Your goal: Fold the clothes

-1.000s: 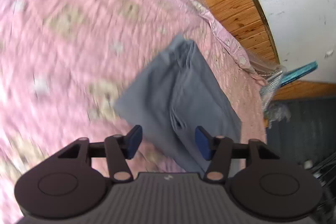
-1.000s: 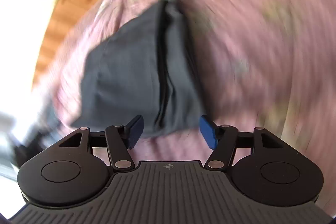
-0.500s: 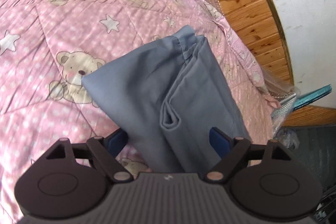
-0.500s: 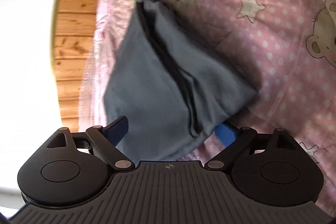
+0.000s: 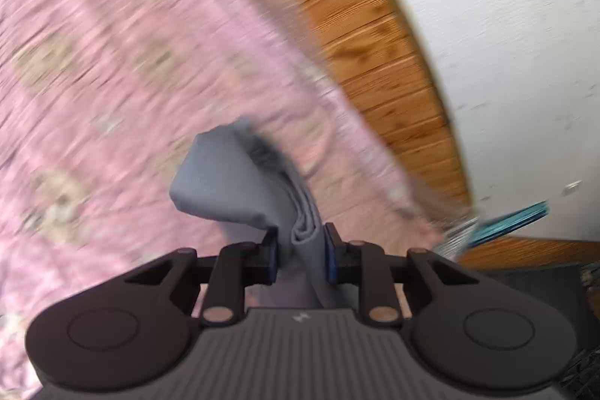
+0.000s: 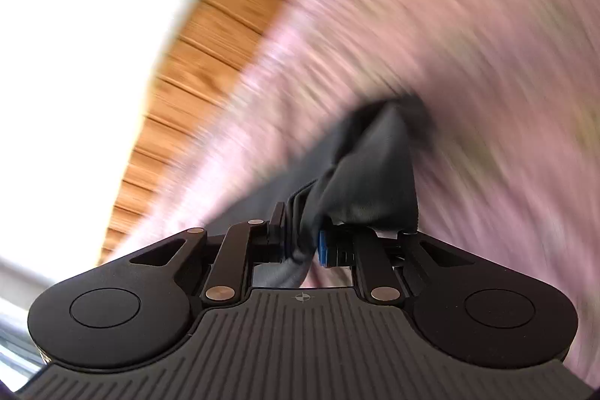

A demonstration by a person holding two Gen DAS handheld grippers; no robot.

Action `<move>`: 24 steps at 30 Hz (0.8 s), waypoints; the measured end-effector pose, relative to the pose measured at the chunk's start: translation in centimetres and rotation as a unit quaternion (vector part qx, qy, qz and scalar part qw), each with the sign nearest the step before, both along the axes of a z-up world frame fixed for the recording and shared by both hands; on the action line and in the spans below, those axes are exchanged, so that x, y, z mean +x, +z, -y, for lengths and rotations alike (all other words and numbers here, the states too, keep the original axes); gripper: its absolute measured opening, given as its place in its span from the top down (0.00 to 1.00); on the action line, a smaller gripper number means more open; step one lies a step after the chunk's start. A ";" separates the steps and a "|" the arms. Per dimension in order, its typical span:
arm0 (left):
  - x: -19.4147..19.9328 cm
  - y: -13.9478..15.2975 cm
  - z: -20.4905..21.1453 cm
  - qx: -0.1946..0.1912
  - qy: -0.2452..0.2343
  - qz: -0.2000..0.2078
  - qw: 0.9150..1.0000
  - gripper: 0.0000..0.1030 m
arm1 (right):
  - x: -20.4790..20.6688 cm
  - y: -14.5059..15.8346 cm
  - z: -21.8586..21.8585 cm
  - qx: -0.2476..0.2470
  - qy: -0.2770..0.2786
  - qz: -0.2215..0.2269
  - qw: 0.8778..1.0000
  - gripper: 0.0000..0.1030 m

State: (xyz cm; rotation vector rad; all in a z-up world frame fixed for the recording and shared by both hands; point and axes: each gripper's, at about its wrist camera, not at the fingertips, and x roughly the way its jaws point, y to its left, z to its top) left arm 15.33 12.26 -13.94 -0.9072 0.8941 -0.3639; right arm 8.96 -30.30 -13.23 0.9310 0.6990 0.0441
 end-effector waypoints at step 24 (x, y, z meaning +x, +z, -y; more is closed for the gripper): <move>-7.6 -4.0 4.5 0.149 0.069 0.021 0.986 0.76 | 5.0 -5.7 9.1 -0.212 0.171 -0.024 0.962 0.72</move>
